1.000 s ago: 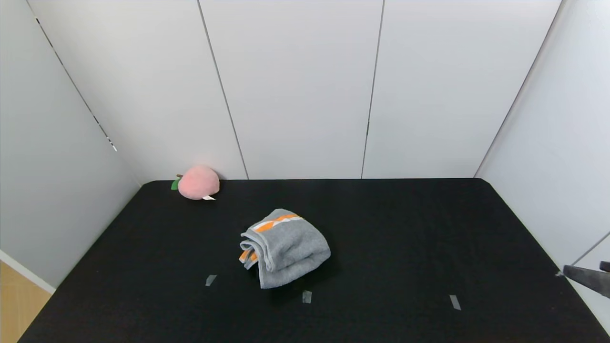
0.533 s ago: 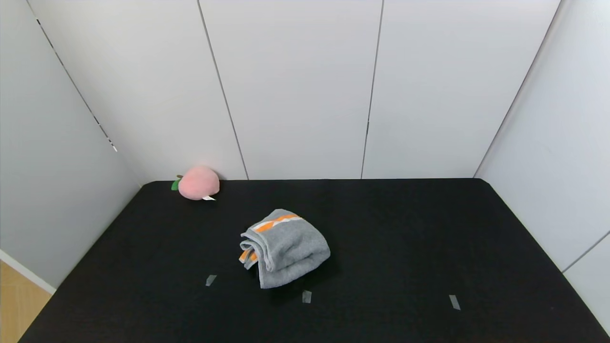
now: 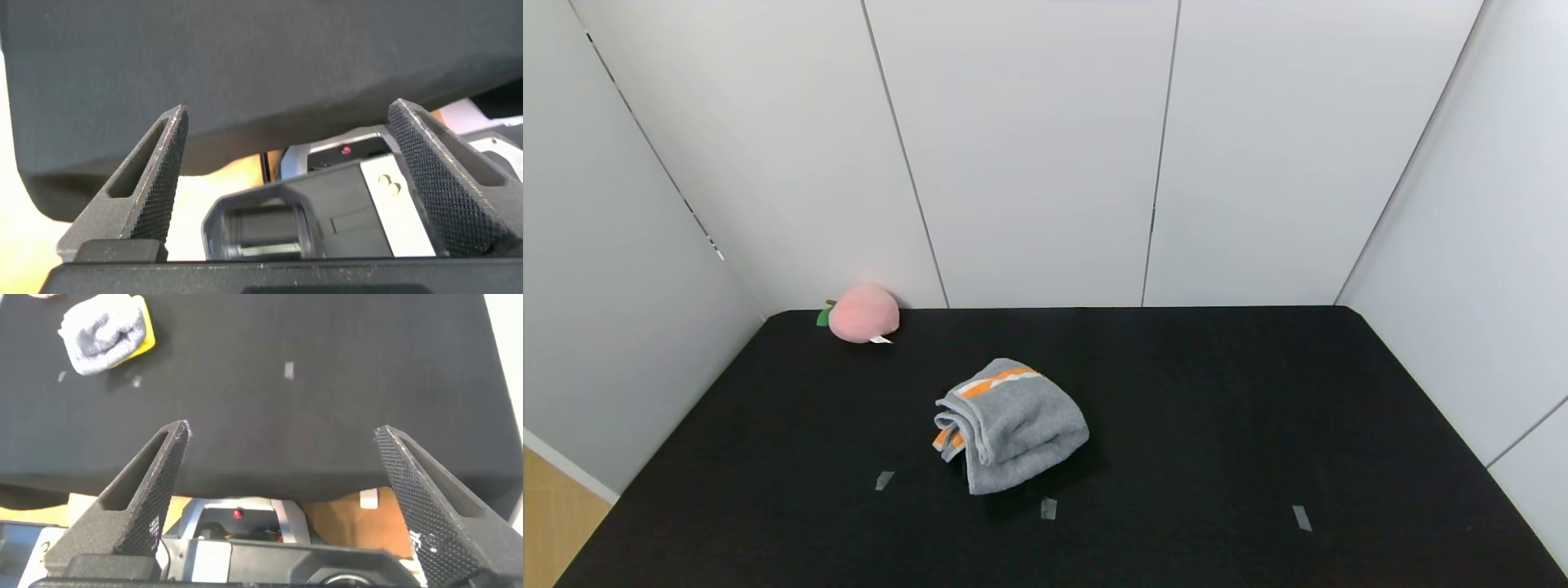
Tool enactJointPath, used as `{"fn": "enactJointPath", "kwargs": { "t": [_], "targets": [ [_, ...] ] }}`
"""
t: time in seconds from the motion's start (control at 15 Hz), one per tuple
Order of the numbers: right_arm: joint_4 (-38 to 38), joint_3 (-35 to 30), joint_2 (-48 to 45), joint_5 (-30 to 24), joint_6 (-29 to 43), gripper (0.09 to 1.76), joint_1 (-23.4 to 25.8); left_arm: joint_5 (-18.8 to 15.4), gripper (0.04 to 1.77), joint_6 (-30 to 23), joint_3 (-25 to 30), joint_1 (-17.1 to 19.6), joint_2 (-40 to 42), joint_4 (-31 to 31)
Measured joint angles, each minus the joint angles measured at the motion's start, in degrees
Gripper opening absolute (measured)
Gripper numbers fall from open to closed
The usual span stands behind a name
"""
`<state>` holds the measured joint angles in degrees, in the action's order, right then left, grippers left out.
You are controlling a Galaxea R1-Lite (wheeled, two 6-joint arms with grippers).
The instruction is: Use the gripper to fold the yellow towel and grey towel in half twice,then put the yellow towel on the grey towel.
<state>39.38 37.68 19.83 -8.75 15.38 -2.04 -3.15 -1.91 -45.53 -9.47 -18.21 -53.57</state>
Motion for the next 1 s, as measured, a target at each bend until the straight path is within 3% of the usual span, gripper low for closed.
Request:
{"fn": "enactJointPath", "kwargs": {
  "t": [0.27,0.6,1.0],
  "targets": [
    [3.3,-1.9,-6.2,-2.3,0.0,1.69,1.5,-0.6,1.72,0.3,-3.1,2.3,1.7,-6.3],
    [3.3,-5.8,-11.4,-2.4,0.0,1.70,1.6,-3.5,1.72,1.9,-5.0,5.8,2.5,-7.0],
    [2.7,-11.3,-18.7,-1.3,-0.1,1.70,2.0,-4.1,1.72,2.8,2.8,9.3,8.0,-5.4]
  ]
}}
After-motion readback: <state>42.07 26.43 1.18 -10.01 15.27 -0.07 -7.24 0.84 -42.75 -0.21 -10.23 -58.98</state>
